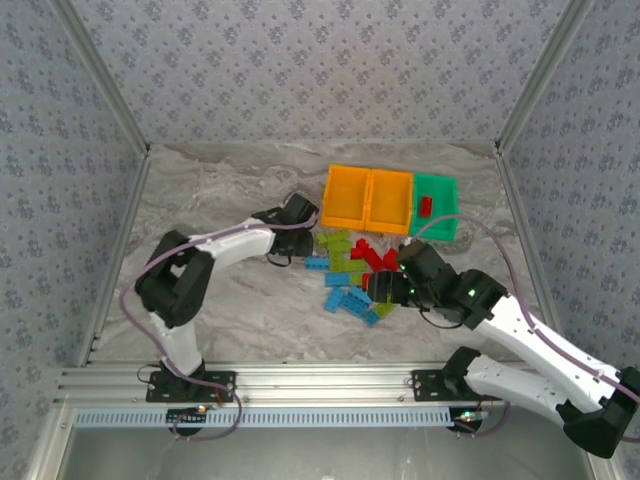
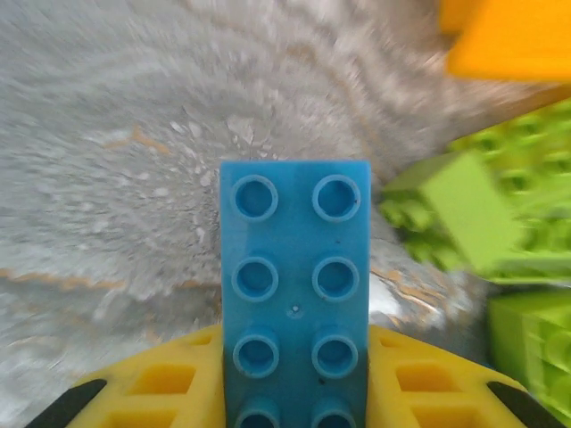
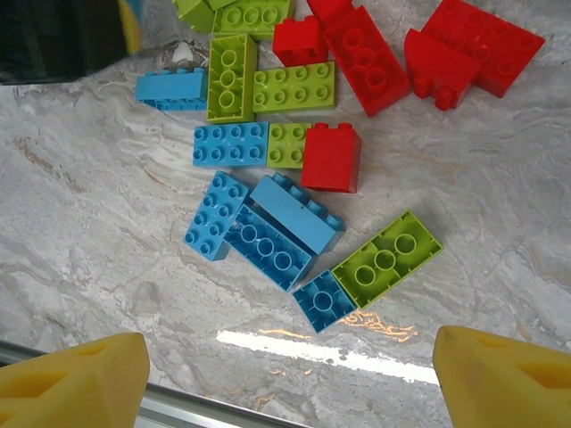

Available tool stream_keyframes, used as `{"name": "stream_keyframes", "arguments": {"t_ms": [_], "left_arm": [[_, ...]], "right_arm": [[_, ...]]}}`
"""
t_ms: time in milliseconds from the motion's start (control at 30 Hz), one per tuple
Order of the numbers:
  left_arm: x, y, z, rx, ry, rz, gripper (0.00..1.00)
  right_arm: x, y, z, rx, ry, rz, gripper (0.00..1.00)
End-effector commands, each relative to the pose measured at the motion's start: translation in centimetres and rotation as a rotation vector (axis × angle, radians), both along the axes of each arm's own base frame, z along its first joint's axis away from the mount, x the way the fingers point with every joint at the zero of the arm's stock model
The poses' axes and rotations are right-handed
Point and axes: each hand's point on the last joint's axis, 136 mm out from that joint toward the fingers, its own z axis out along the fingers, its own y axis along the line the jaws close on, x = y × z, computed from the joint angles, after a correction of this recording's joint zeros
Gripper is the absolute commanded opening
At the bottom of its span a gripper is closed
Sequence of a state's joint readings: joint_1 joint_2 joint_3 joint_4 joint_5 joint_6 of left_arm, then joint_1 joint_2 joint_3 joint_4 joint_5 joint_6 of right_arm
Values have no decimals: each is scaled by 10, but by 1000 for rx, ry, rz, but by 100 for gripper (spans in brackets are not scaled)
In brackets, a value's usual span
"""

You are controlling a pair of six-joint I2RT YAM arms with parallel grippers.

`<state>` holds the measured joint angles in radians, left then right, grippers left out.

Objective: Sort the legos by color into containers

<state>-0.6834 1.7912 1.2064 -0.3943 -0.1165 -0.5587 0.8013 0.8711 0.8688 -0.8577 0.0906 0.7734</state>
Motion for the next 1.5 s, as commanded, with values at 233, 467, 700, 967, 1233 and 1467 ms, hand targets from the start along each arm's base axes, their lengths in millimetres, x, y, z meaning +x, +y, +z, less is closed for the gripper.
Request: {"name": "stream_keyframes", "arguments": {"t_ms": [233,467,700,967,1233,1467], "left_arm": [[44,-74,129,-120,-313,-91,28],[119,-111,89,21,-327,-97,28],[138,-122,82,25,-316,-109,42],[106,-119,139,-57,-355,-185,51],[-13,-28,232,-162,-487,-219,47],[-125,57,223,-24,-507,-458,50]], "right_arm": [[5,-6,15,35,-57,-65,86],[-7,-17,14,42,-49,-85,87],[-16,-29,16,46,-58,-99,88],[-6,-18,14,47,-72,-88,89],[37,34,12,-53,-108,55,89],[99,106,-6,-181,-170,255,84]]}}
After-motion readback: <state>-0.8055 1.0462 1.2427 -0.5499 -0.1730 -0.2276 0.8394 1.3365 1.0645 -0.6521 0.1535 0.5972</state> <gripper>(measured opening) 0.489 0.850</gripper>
